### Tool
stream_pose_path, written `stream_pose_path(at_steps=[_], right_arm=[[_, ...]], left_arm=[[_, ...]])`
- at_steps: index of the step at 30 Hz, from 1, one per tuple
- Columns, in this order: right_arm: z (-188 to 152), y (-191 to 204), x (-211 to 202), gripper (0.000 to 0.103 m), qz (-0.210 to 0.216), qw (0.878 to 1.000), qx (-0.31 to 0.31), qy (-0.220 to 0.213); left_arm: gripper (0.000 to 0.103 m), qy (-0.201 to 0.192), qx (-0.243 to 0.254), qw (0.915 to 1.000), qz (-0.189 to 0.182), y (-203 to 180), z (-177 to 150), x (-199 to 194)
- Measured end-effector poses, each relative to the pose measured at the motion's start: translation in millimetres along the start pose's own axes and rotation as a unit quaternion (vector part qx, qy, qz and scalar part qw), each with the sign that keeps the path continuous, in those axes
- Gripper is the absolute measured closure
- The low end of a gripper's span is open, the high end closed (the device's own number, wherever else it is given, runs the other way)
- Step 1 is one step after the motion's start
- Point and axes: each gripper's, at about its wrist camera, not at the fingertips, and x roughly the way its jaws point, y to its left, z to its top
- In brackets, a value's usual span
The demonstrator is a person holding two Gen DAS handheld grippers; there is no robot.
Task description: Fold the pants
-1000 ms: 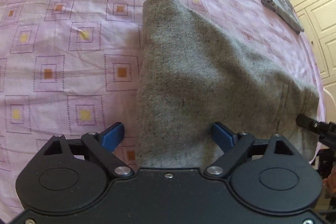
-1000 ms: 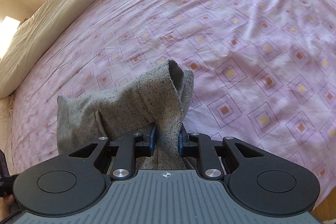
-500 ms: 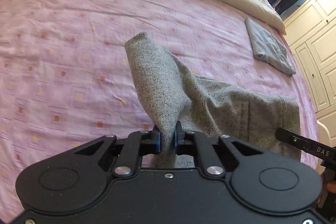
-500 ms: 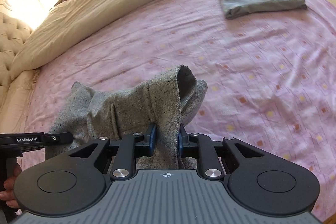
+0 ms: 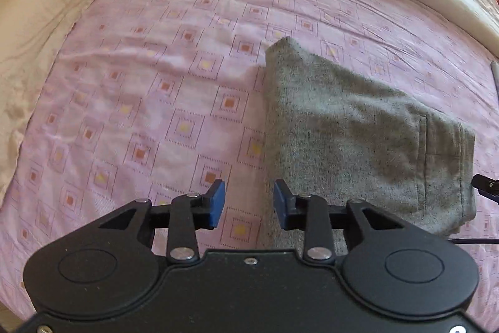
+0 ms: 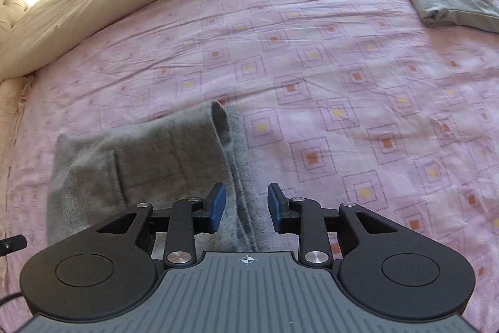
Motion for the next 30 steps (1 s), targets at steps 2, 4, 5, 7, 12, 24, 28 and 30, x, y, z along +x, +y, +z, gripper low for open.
stream_pose_path(at_steps=[2,4,5,7,12,24,28,30], right_arm=[[-7.9,-1.3,-10.1,0.075,0.015,1.000,0.003,-0.014],[-14.6,7.9,-24.5,0.075,0.031,0.998,-0.024,-0.042],[-15.3,15.2,-29.3,0.075,0.035,0.997,-0.043,-0.059],[-17.8,29.4,-35.6,0.075,0.045,0.994,-0.067,-0.067],[-29.1,62.1,-46.1,0.075,0.061,0.989,-0.118,-0.057],[-54.0,68.5,-92.4,0.074,0.054,0.980,-0.179,-0.065],[-55.3,59.3,-112.7,0.074,0.064,0.979,-0.175,-0.085],[-57.8,56.5,-121.6,0.074,0.068,0.977,-0.178,-0.094]], left_arm=[[0.060,0.003,0.009,0.9999,-0.005,1.4,-5.7,1.6],[0.059,-0.001,0.029,0.9996,0.001,-4.3,-10.6,3.1],[0.059,-0.001,0.041,0.9992,0.005,-9.2,-11.9,4.0],[0.059,-0.002,0.056,0.9984,0.008,-22.7,-14.1,2.7],[0.046,-0.019,0.053,0.9984,-0.005,-46.6,-23.2,-14.8],[0.045,-0.023,0.028,0.9992,0.019,-84.1,-51.1,-52.6],[0.045,-0.036,0.032,0.9982,0.036,-97.7,-62.2,-71.5],[0.045,-0.044,0.035,0.9973,0.047,-104.3,-67.8,-81.0]])
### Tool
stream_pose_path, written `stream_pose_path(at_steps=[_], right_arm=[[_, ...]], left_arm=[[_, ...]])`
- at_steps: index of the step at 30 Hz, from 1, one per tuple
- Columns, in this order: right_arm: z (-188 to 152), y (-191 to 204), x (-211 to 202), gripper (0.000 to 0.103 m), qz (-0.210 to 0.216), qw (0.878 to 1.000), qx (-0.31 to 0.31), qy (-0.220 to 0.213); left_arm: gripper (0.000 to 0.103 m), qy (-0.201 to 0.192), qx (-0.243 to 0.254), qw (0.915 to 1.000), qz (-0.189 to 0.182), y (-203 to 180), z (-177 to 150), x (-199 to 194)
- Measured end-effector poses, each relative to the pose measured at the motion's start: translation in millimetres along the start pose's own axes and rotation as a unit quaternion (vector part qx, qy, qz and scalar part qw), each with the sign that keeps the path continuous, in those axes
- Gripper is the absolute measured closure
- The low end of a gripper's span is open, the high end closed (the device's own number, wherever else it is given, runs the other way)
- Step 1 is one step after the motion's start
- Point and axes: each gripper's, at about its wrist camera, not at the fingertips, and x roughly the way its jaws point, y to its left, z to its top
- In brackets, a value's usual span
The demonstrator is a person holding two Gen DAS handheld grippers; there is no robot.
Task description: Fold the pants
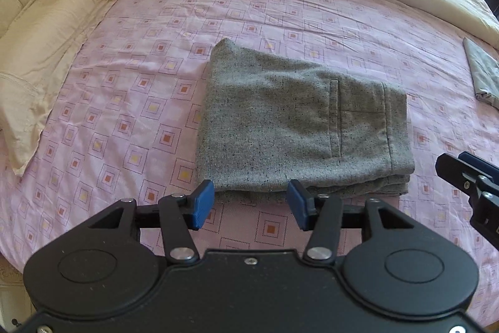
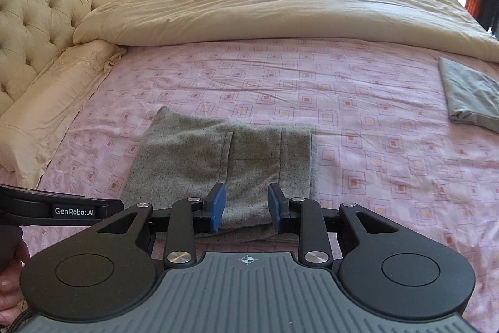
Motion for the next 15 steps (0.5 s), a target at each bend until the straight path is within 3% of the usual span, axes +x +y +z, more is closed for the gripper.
stream_pose_path(at_steps=[15], right_arm=[[-10.3,4.7,-52.5,0.074,0.023,0.998,-0.027,-0.045]], left_arm=[[0.040,-0.042,0.013,0.9990,0.010,-28.6,-20.8,-53.9]])
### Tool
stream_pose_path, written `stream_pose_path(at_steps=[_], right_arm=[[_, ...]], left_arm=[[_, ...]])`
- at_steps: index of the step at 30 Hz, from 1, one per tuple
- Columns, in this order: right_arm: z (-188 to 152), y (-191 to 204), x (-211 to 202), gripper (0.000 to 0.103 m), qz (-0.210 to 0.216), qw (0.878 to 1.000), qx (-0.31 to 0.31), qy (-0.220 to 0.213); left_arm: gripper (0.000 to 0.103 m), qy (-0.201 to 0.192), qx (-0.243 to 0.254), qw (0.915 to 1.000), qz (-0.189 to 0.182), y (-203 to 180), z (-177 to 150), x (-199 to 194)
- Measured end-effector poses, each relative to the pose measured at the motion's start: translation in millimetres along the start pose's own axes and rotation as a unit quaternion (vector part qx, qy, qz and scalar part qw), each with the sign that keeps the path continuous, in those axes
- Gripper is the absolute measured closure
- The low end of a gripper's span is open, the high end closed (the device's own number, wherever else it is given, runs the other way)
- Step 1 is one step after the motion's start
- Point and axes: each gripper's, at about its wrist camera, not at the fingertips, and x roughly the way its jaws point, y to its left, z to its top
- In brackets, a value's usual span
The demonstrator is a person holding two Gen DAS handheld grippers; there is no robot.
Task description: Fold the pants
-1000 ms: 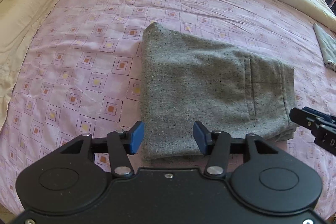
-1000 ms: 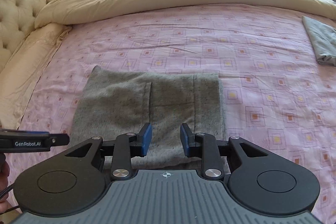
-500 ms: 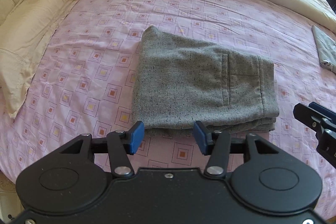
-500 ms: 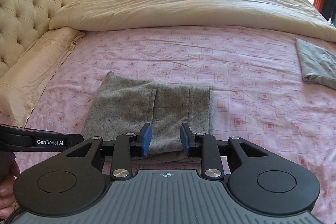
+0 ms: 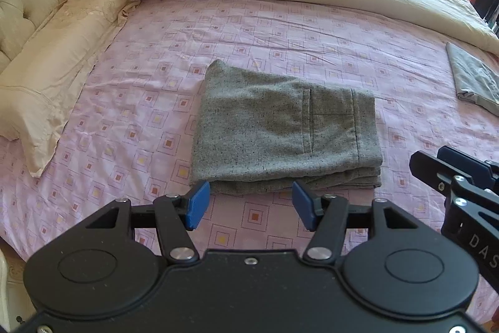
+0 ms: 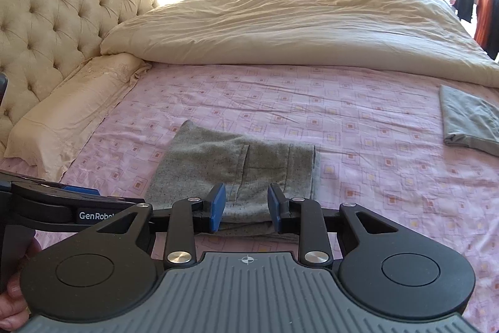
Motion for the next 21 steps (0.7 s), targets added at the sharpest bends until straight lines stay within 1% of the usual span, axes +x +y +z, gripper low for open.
stream_pose_path(at_steps=[9,21], right_arm=[[3.0,5.8,-10.6,0.074,0.004,1.000,-0.011,-0.018],[0.5,6.4,-12.9,0.074,0.007,1.000,-0.012,-0.015]], left_arm=[[0.040,-0.007,-0.008,0.9999,0.000,-2.0,-1.6,-8.4],[0.040,0.002,-0.007,1.0000,0.002,-4.2,-7.3,-9.7]])
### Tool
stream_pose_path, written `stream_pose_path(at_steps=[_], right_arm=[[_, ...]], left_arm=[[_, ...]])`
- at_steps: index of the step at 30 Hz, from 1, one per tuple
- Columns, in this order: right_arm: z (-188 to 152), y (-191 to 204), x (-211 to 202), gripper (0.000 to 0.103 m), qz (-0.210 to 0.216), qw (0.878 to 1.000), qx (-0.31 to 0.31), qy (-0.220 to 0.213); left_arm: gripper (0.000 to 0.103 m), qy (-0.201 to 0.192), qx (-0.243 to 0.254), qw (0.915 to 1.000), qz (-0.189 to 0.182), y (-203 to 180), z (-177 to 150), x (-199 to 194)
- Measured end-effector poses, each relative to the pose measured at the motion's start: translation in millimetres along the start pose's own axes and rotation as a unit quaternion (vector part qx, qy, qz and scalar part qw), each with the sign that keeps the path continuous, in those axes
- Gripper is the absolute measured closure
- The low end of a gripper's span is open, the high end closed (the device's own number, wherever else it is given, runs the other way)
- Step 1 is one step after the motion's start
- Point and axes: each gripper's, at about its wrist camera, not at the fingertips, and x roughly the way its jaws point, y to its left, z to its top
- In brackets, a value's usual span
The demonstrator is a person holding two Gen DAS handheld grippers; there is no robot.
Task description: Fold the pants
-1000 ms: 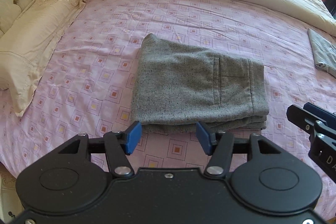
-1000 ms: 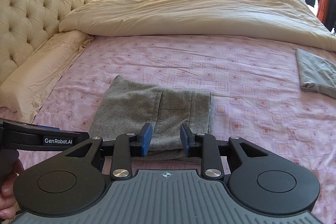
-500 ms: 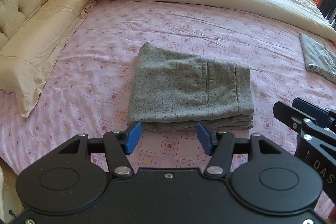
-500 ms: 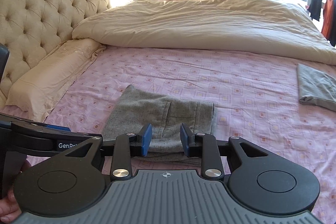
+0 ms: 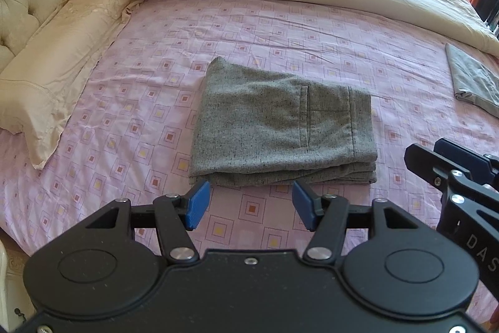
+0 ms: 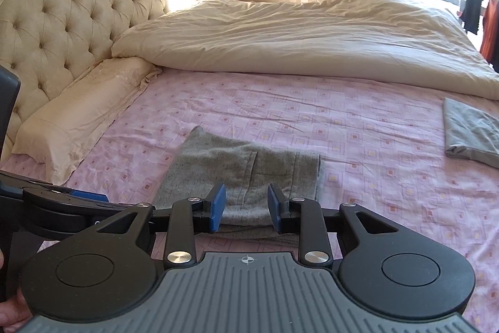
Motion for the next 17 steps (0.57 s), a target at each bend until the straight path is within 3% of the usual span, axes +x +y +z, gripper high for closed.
stream_pose_path(at_steps=[17], right_arm=[[-3.6,-7.3,-3.2,0.074,0.010,1.000,0.004,0.002]], left_arm=[[0.040,-0.003,0.007,0.9999,0.007,-12.7,-2.5,-3.2]])
